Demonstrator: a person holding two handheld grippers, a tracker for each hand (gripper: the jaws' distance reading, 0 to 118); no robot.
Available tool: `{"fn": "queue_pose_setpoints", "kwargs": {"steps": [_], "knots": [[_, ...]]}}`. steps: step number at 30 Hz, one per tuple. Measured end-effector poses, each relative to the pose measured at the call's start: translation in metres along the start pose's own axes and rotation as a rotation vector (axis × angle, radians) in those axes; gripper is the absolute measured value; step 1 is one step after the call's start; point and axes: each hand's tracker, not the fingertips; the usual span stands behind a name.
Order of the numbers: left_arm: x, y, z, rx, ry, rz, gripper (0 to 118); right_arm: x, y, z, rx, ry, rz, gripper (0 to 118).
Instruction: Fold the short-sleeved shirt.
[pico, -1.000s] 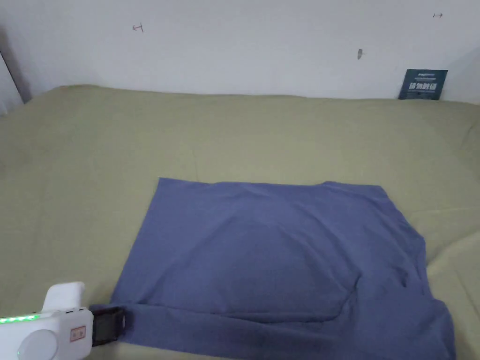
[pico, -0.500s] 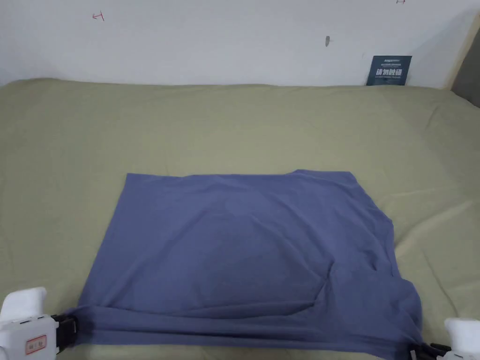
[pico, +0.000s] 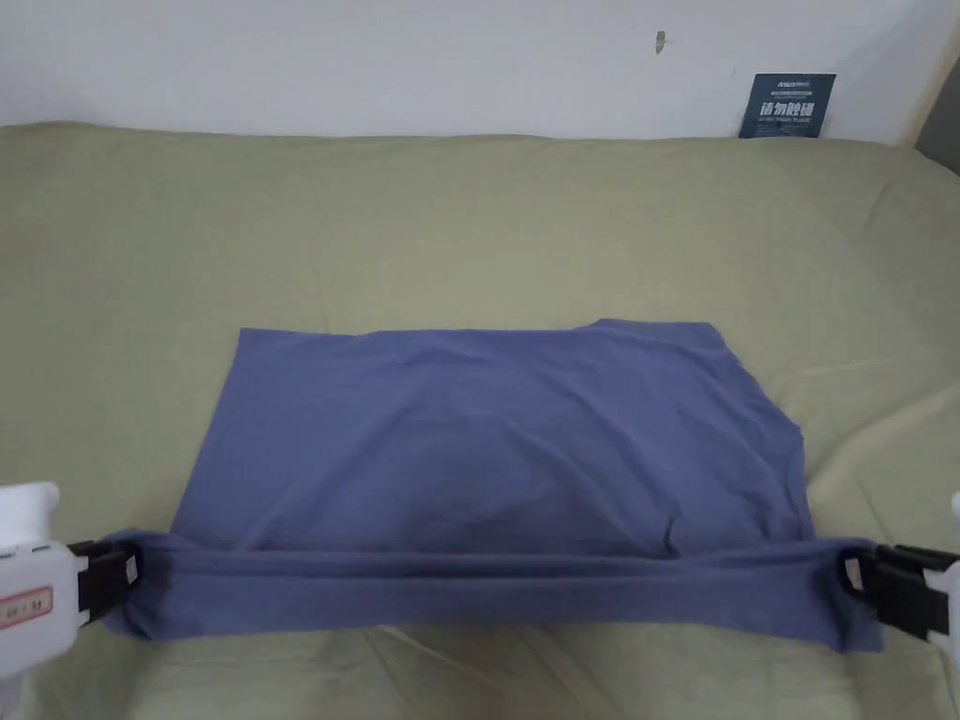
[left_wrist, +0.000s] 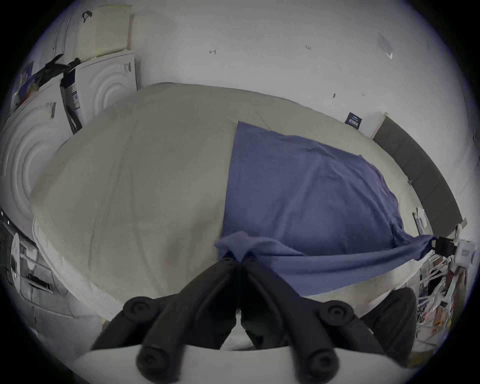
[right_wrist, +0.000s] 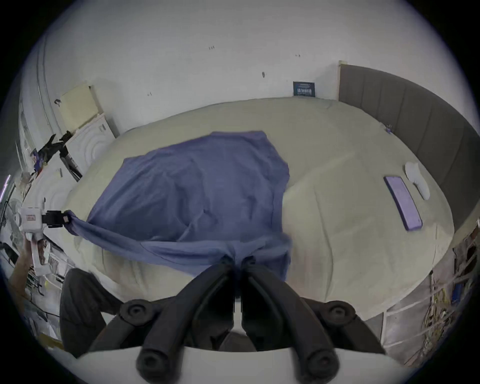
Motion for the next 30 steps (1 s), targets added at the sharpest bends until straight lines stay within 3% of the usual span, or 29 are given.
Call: {"fn": "queue_pose_setpoints", "kwargs": {"steps": [7,13,15,16,18,19,20,23,24,25,26,27,30], "knots": [[0.007,0.063,-0.062,-0.029,0.007,-0.025,1,0.01,0.065,-0.076,-0.061,-0.038,0.032,2],[0.01,0.083,-0.111,-0.068,0.012,-0.004,1,0.022,0.079,-0.129,-0.14,-0.038,-0.02,2],[0.008,0.081,-0.123,-0.081,0.005,0.002,6,0.025,0.078,-0.138,-0.178,-0.02,-0.053,5],[0.007,0.079,-0.127,-0.081,-0.002,0.015,26,0.027,0.075,-0.14,-0.183,-0.023,-0.084,30],[0.001,0.073,-0.127,-0.076,0.018,0.016,94,0.03,0.068,-0.139,-0.19,-0.029,-0.11,105],[0.0,0.068,-0.118,-0.038,0.057,0.009,108,0.028,0.06,-0.135,-0.099,-0.042,-0.108,114],[-0.001,0.064,-0.109,-0.021,0.071,-0.004,108,0.024,0.053,-0.132,-0.134,-0.003,-0.098,106],[-0.005,0.046,-0.077,0.004,0.121,-0.025,104,0.018,0.044,-0.101,-0.111,-0.038,-0.081,98],[-0.007,0.039,-0.066,0.009,0.108,-0.021,99,0.014,0.042,-0.082,-0.076,-0.055,-0.04,83],[-0.012,0.034,-0.058,0.007,0.094,-0.018,72,0.008,0.036,-0.07,-0.042,-0.09,-0.01,40],[-0.013,0.028,-0.052,0.004,0.088,-0.015,26,0.004,0.031,-0.063,-0.028,-0.095,0.01,0],[-0.013,0.022,-0.05,0.004,0.076,0.003,0,0.004,0.017,-0.061,-0.029,-0.072,0.016,0],[-0.016,0.011,-0.044,-0.025,0.043,0.046,0,0.005,0.0,-0.052,-0.041,-0.04,-0.025,0]]}}
